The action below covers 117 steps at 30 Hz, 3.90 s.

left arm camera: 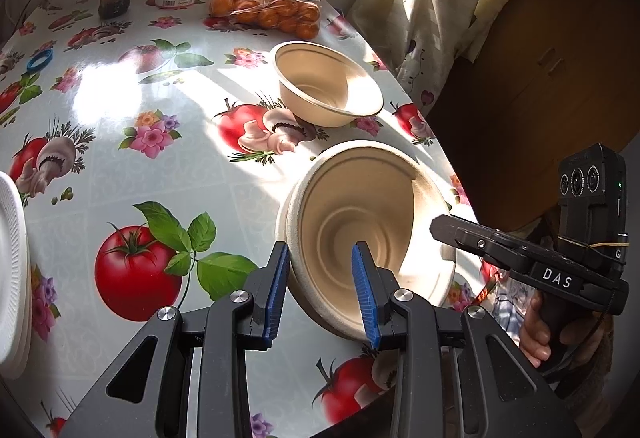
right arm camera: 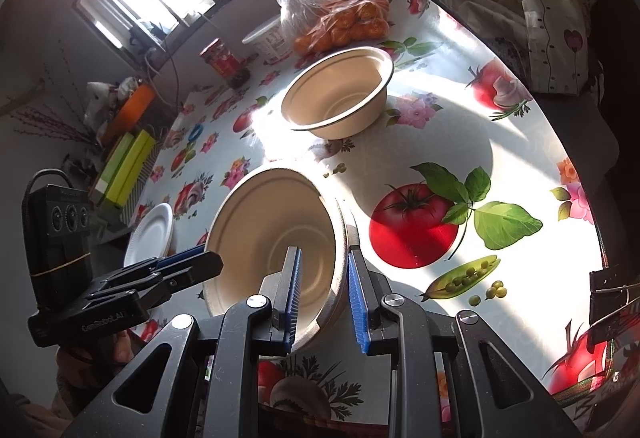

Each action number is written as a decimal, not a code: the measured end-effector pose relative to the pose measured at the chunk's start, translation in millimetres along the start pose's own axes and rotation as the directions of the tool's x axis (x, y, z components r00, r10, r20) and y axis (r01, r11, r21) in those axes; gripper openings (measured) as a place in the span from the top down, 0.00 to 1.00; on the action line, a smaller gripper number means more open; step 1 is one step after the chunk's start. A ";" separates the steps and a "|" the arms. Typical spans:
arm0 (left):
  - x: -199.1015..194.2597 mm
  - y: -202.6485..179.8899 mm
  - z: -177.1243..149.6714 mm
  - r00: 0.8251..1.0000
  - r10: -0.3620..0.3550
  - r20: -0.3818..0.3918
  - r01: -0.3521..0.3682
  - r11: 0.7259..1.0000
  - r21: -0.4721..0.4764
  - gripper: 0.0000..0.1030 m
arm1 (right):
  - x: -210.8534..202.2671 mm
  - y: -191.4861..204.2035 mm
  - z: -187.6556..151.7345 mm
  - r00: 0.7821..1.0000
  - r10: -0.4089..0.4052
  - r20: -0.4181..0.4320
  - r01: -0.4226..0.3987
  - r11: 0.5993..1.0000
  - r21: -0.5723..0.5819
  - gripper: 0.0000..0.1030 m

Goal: Organize plates and bowls
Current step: 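Lower the held bowl into the other bowl and open the left gripper, then move the left gripper to the next beige bowl and grasp its rim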

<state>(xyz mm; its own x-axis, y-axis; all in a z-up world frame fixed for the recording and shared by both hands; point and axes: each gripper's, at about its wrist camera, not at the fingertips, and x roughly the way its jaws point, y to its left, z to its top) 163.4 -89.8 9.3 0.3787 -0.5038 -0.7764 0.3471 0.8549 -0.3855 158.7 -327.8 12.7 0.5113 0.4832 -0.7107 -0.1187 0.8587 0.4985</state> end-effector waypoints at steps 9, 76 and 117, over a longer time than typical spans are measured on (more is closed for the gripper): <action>-1.0 -1.8 -1.3 1.000 0.014 0.008 -0.014 1.000 0.009 0.68 | 0.2 0.1 -0.3 1.000 -0.002 0.000 0.002 1.000 0.001 0.77; 14.1 43.0 108.1 0.992 0.022 0.127 -0.014 0.998 -0.062 0.58 | 6.9 -27.6 90.7 0.991 -0.054 0.126 0.054 0.999 0.003 0.59; 80.5 42.7 135.1 0.999 0.034 0.042 -0.033 0.999 -0.034 0.66 | 57.8 -45.5 123.9 0.991 -0.092 0.102 0.093 0.996 -0.003 0.71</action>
<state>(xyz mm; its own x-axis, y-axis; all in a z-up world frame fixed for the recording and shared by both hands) 324.6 -110.6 -2.3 0.4262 -0.4791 -0.7673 0.3051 0.8747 -0.3767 299.1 -360.1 10.5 0.6040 0.3820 -0.6995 -0.0734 0.9006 0.4284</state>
